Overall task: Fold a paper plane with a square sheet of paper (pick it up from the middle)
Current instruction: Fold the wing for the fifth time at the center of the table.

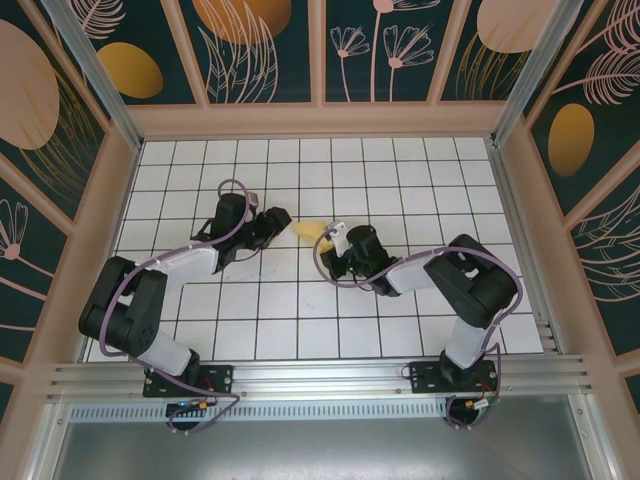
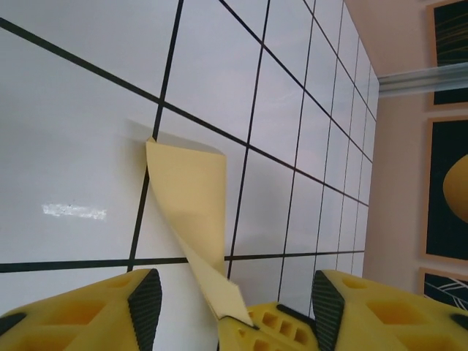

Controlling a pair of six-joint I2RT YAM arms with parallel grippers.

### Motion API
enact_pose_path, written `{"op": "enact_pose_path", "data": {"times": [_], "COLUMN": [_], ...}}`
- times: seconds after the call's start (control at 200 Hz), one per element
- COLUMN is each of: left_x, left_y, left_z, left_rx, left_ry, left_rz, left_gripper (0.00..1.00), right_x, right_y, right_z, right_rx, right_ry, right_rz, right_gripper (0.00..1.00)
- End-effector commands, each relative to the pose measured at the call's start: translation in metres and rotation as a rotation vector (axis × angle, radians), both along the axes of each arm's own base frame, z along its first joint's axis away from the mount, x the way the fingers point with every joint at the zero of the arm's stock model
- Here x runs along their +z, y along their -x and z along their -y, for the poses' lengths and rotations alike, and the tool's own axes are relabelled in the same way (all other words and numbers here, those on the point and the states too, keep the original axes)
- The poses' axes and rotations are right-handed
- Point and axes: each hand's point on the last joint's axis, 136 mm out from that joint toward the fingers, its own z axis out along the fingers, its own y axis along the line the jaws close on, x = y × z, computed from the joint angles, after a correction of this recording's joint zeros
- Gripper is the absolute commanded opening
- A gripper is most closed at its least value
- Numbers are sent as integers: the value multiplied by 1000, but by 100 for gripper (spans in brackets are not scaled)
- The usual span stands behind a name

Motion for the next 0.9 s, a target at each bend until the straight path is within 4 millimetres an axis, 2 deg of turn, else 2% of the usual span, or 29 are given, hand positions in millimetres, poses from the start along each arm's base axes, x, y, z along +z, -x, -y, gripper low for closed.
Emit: {"op": "enact_pose_path", "data": {"times": [0.0,0.08,0.2,0.36,0.45,0.49,0.505,0.555,0.726,0.896], "left_x": [10,12,1,-17,-20,-15,-24,-25,-30,-34], "left_y": [5,10,19,25,27,26,26,27,25,23], "left_z": [7,16,32,53,67,73,74,79,86,87], "left_rx": [-57,-101,-148,-195,-229,-243,-246,-259,-270,-276], "left_ry": [34,52,39,51,74,88,83,89,89,80], "left_rz": [87,112,97,58,54,64,45,43,30,20], "left_gripper": [60,58,51,39,35,34,34,33,31,31], "right_x": [25,28,31,21,15,12,11,8,-1,-11], "right_y": [9,8,5,7,10,11,11,12,15,17], "right_z": [-10,-8,-3,3,3,4,5,7,10,11], "right_rx": [34,16,-4,-23,-17,-17,-20,-23,-28,-34], "right_ry": [-191,-240,-307,-327,-324,-318,-317,-317,-320,-308], "right_rz": [-94,-133,-192,-270,-303,-313,-316,-333,-388,-438], "right_gripper": [0,0,0,0,0,0,0,0,0,4]}}
